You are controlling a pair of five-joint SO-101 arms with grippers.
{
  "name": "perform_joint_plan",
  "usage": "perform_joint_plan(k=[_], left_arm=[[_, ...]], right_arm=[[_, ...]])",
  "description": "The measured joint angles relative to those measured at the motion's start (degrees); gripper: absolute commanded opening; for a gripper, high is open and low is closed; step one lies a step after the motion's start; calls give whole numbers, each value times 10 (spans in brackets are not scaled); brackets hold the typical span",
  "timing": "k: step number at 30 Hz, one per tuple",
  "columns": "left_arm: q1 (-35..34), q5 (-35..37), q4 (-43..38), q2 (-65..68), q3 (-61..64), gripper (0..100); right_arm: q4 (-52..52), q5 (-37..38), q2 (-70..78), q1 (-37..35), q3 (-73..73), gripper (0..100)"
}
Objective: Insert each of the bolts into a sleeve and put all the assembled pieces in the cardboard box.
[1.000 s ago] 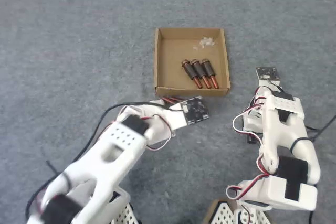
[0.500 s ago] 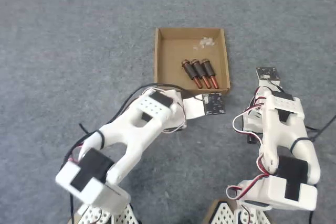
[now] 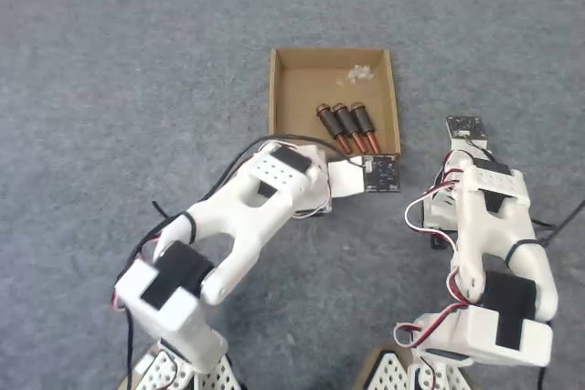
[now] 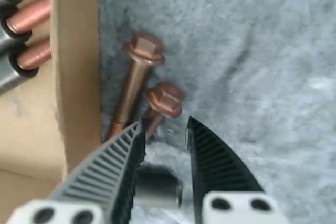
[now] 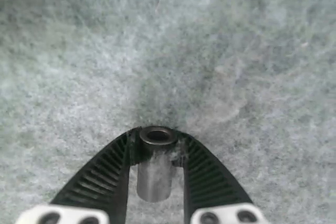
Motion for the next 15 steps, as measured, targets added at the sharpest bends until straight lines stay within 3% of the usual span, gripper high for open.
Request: perform_joint_plan(k=[10,15], left_arm=[[-6,-16,90,100,-135,122],[-7,-29,136,106,-155,55]], right_arm=[[0,0,0,0,0,6],[0,0,0,0,0,6]])
